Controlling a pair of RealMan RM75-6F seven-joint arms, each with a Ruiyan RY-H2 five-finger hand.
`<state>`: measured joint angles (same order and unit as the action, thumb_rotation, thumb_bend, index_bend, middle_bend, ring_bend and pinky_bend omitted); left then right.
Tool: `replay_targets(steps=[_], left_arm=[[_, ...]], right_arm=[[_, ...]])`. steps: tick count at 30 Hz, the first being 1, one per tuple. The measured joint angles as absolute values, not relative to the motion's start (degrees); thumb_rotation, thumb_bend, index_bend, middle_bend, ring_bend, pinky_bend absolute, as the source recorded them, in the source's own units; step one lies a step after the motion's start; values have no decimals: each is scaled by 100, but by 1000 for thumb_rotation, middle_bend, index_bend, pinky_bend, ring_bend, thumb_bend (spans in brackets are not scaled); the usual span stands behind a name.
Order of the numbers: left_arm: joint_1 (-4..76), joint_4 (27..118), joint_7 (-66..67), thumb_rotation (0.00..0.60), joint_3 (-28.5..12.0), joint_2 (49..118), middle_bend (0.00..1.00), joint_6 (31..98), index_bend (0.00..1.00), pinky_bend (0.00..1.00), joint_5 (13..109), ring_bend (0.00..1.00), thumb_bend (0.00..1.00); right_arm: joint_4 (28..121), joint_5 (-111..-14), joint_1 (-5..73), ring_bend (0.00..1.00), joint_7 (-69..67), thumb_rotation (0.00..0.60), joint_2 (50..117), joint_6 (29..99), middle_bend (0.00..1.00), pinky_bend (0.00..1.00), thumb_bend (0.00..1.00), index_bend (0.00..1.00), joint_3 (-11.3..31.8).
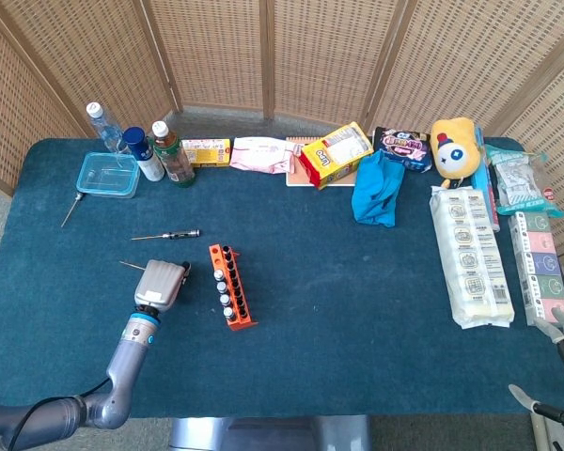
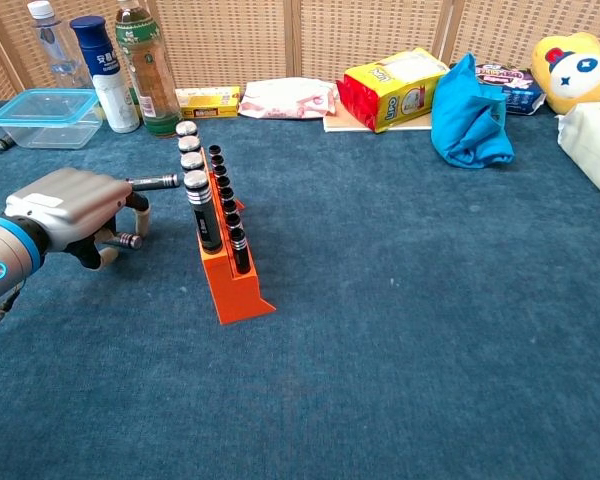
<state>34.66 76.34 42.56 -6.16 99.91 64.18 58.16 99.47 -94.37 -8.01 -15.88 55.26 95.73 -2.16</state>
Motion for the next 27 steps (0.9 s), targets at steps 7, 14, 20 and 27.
replay_targets(steps=[7, 14, 20, 27], left_arm=[[3474, 7598, 4297, 600, -618, 10031, 1000, 6420, 556, 1000, 5810, 1000, 388], [3476, 7574, 4335, 600, -612, 10051, 1000, 6410, 562, 1000, 5793, 1000, 401], [3476, 7641, 4343, 600, -636, 10021, 1000, 6412, 562, 1000, 5763, 1000, 402], [3430, 8104, 4300, 600, -715, 9714, 1000, 6650, 563, 1000, 5889, 1000, 403]], right_arm=[[9936, -9447, -795, 0, -1611, 600, 5522, 9571, 58, 0, 0, 157, -224], [9939, -9438, -791, 0, -1594, 600, 5522, 9561, 58, 0, 0, 157, -225], [9940, -9425, -786, 0, -1580, 600, 5526, 9547, 58, 0, 0, 157, -225], [9943, -9441, -759, 0, -1555, 600, 5537, 9488, 58, 0, 0, 157, -241]])
